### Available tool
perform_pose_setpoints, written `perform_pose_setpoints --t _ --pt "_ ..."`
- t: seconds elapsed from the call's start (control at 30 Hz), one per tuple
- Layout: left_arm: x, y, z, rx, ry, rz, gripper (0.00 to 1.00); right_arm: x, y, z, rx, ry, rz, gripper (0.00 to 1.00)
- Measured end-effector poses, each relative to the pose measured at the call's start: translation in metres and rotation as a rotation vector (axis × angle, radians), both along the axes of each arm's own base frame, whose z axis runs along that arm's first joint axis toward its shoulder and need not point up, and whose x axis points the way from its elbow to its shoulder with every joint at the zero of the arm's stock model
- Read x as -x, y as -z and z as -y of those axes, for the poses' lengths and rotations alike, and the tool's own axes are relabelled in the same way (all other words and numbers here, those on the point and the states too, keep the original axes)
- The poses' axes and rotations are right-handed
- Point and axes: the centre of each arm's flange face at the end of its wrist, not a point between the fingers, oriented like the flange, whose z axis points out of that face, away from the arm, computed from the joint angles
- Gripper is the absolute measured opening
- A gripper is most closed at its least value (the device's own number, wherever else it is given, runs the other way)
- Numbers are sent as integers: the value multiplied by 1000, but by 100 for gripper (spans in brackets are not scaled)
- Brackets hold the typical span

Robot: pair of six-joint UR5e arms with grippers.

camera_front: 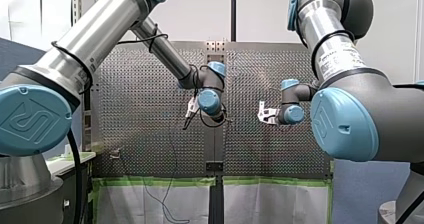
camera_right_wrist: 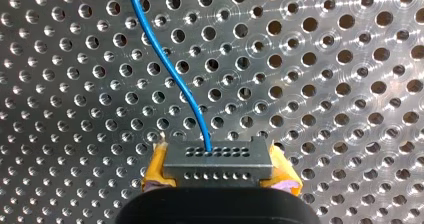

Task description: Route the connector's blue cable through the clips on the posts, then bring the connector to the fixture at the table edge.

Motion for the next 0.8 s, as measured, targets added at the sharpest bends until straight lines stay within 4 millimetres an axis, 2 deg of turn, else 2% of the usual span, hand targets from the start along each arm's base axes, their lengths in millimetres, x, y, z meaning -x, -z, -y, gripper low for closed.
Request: perform_pose_setpoints --t 0.5,0.6,0.8 --pt "1 1 13 94 36 17 98 -1 0 -1 -1 -3 0 0" --pt "1 9 14 107 38 9 98 -2 0 -1 -2 -4 0 0" --pt "-1 40 17 123 37 -13 98 -2 0 -2 -4 -5 -1 0"
